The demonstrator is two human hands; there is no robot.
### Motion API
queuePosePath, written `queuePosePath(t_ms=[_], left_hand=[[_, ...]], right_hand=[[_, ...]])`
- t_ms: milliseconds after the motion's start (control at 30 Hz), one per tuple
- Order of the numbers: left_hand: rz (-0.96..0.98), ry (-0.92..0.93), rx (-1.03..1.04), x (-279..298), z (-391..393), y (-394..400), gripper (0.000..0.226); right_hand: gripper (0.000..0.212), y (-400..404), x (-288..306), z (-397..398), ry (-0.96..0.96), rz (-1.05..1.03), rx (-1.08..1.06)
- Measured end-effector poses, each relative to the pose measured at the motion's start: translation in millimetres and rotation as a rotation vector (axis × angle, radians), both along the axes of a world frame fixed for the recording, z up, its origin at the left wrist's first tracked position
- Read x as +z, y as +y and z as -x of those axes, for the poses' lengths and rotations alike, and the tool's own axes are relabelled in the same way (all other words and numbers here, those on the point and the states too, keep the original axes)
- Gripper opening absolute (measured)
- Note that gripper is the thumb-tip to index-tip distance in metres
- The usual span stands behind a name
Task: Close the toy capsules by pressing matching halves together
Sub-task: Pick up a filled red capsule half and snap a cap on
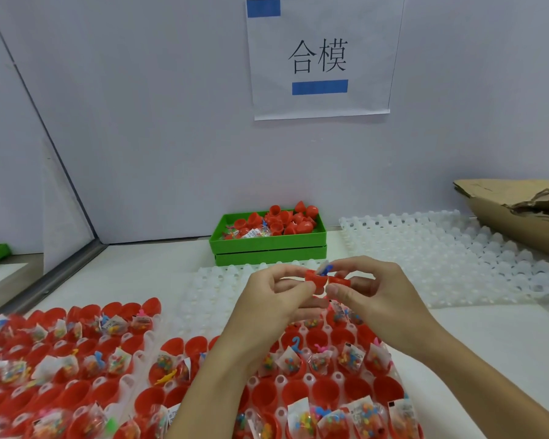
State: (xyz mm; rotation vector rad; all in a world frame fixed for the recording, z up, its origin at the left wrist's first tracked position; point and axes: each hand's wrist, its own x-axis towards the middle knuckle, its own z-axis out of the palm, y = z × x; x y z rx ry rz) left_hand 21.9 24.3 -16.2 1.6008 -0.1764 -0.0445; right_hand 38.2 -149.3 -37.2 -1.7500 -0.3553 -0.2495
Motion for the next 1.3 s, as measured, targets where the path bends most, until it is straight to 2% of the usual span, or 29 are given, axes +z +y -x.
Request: queuePosePath(t_ms=[200, 367, 567, 700, 1033, 1300], left_hand=[[-0.084, -0.082, -0.007, -4, -3, 3, 0.023], [-0.146, -0.108, -0.01, -8, -6, 4, 0.023], [-0.252, -0.129, -0.001, -10, -6, 3, 0.024], [-0.307, -0.157, -0.011, -12, -5, 0, 0.026], [-0.272, -0.155, -0.01, -14, -4, -4, 0.027], [-0.231, -0.162, 0.053, -13, -4, -7, 0.027]], right_hand=[[0.025, 0, 0, 1, -0.027, 0.036, 0.029], [0.023, -5, 1, 0, -0.064, 0.114, 0.045], [0.013, -6, 3, -2, -0.144, 0.196, -0.076], [0.009, -5, 5, -1, -0.154, 0.184, -0.076], [0.019, -8, 8, 1, -0.09, 0.122, -0.003], [0.023, -12, 10, 1, -0.13, 0.123, -0.006]])
